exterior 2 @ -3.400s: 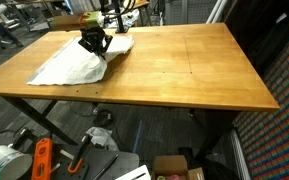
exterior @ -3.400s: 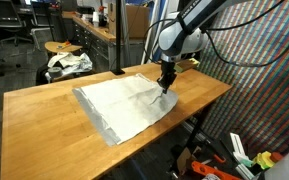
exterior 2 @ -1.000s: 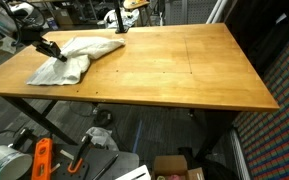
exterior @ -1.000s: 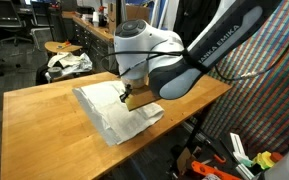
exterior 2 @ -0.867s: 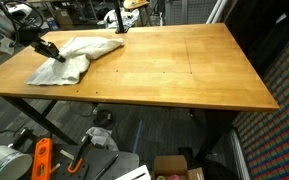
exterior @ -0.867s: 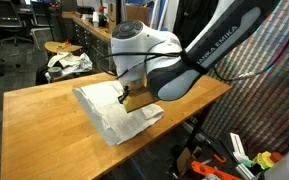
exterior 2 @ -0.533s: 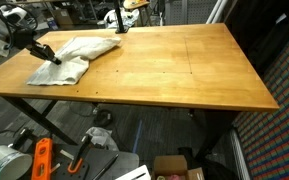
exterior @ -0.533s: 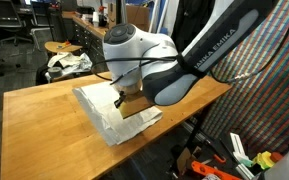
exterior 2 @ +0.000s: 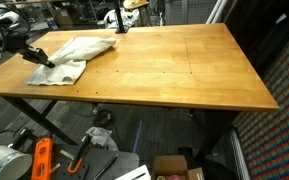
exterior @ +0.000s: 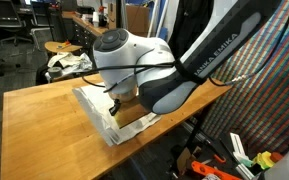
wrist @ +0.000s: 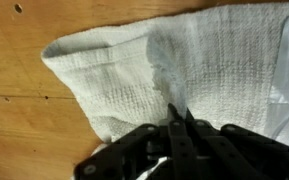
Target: Fold the cloth
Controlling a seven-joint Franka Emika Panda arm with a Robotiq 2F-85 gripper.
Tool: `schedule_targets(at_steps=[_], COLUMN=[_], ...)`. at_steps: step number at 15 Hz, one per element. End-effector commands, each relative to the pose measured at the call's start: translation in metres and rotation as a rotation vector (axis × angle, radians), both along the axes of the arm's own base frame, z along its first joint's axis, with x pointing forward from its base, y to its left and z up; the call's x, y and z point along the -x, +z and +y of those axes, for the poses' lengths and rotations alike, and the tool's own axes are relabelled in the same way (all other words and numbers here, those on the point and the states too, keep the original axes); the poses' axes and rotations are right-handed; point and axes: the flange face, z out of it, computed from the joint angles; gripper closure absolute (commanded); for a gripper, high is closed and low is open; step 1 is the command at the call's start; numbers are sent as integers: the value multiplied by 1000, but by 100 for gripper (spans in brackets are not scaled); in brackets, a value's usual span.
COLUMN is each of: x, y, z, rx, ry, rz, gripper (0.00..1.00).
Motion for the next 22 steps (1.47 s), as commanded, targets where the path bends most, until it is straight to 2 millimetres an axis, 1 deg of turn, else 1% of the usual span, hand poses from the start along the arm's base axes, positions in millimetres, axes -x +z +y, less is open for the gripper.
schedule_targets(at_steps=[1, 8, 11, 13, 16, 22], x=[6, 11, 13, 12, 5, -5], y=[1, 1, 3, 8, 24, 71], z=[14, 33, 35, 36, 35, 24], rx=[-4, -8, -13, -20, -42, -117], ry=[29, 53, 48, 38, 29, -7], rz=[-11, -18, -29, -39, -59, -114], gripper=[98, 98, 98, 98, 98, 98])
